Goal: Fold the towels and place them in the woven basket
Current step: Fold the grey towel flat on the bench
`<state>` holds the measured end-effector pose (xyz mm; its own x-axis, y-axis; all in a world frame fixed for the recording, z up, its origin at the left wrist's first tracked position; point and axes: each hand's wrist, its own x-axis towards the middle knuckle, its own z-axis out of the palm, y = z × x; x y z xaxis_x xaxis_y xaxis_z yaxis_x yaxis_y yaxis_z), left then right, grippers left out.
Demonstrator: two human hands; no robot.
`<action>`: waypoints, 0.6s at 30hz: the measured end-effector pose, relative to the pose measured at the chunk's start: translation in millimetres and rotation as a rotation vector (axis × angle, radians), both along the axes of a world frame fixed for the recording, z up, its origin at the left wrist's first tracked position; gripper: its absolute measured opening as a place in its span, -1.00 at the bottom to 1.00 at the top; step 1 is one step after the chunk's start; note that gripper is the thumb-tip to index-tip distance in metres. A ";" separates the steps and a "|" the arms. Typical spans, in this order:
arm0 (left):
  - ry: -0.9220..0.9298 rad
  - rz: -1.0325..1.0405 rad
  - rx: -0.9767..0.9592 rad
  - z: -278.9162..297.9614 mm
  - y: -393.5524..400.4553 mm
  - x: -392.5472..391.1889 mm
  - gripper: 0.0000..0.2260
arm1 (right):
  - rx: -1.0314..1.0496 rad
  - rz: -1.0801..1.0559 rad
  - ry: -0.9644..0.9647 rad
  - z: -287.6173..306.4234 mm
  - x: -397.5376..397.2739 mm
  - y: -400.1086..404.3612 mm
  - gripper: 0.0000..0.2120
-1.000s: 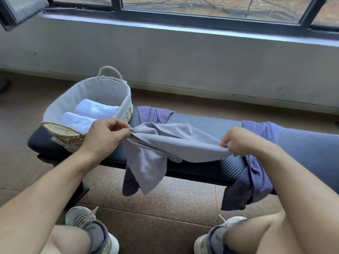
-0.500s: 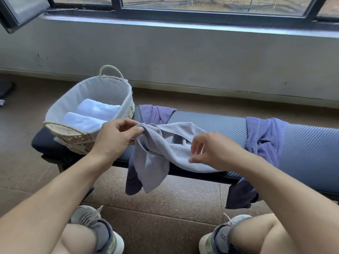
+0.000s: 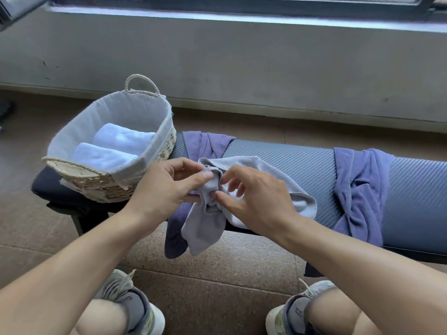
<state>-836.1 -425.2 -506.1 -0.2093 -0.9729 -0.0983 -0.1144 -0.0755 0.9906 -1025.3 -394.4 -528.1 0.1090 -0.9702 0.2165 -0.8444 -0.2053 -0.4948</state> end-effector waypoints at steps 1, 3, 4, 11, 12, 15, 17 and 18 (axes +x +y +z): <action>0.014 -0.006 0.016 0.9 0.0 -0.4 -0.78 | -0.013 -0.005 0.003 0.3 0.9 -0.3 -0.77; 0.042 -0.006 0.064 1.2 -1.4 -1.1 -0.71 | -0.023 0.004 -0.010 -0.5 1.2 -2.2 -0.80; 0.022 0.003 0.075 -0.6 -2.9 -1.0 -0.72 | 0.001 0.034 -0.022 0.1 1.1 -3.1 -0.81; -0.200 -0.022 0.070 -9.9 -8.0 4.1 -0.78 | 0.370 -0.087 0.217 27.6 -55.1 -29.1 -0.80; -0.214 -0.043 0.079 -10.6 -8.8 5.3 -0.79 | 0.436 -0.174 0.318 31.5 -74.3 -32.8 -0.75; -0.215 -0.081 0.110 -12.8 -9.2 6.1 -0.81 | 0.732 -0.298 0.586 37.2 -114.9 -33.2 -0.53; -0.158 -0.041 0.107 -11.0 -8.6 4.5 -0.82 | 0.878 -0.300 0.647 36.4 -123.2 -30.1 -0.39; -0.130 0.002 0.088 -9.6 -9.1 3.7 -0.81 | 0.924 -0.296 0.649 36.1 -123.6 -29.0 -0.35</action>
<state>-832.4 -434.3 -515.7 -0.1869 -0.9598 -0.2094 -0.2405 -0.1620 0.9570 -1148.9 -423.3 -492.0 -0.3168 -0.7354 -0.5990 -0.9484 0.2545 0.1890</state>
